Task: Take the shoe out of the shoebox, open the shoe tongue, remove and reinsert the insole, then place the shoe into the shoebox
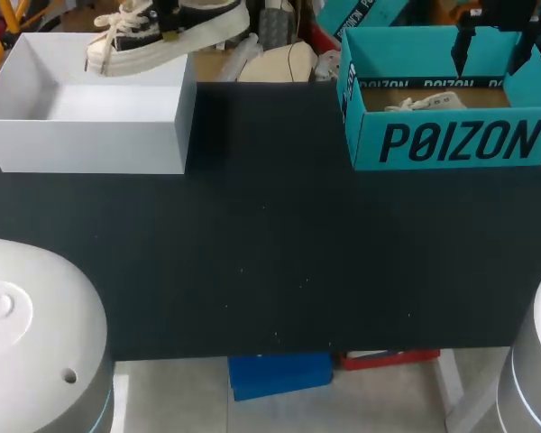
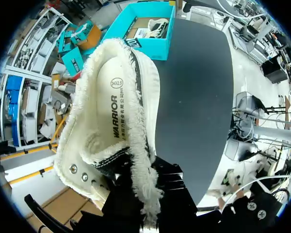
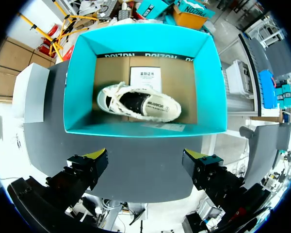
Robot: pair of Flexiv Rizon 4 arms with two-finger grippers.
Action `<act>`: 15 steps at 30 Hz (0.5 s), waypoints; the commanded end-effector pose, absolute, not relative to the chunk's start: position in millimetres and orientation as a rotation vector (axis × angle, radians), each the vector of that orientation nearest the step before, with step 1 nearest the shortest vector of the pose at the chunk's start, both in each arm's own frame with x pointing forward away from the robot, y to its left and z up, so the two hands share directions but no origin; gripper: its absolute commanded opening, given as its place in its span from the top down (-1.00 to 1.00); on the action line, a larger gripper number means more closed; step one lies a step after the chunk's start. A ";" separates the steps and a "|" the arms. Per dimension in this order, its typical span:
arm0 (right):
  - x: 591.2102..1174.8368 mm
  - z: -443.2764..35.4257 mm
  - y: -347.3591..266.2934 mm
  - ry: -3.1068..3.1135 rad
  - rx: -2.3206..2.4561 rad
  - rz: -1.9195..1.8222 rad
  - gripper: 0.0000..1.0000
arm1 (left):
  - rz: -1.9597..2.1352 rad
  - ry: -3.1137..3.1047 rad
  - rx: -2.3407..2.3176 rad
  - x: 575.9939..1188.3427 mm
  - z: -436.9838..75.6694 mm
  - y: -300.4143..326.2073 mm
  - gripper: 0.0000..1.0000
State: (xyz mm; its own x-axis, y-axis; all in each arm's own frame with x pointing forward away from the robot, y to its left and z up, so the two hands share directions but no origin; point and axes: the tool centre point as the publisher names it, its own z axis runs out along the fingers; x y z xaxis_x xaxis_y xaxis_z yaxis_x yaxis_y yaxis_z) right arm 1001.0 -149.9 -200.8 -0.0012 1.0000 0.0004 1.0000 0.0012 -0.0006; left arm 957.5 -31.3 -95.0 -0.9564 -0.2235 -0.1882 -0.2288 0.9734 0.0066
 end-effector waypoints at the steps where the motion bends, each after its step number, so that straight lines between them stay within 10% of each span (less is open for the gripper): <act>1: 1000.8 -200.6 -150.0 -2.222 -2.220 0.000 -1.00 | 0.207 2.535 -0.334 900.6 -101.0 -64.3 1.00; 15: 1000.8 -200.6 -150.0 -2.222 -2.220 0.000 -1.00 | 0.247 2.548 -0.321 853.0 -176.9 -105.2 1.00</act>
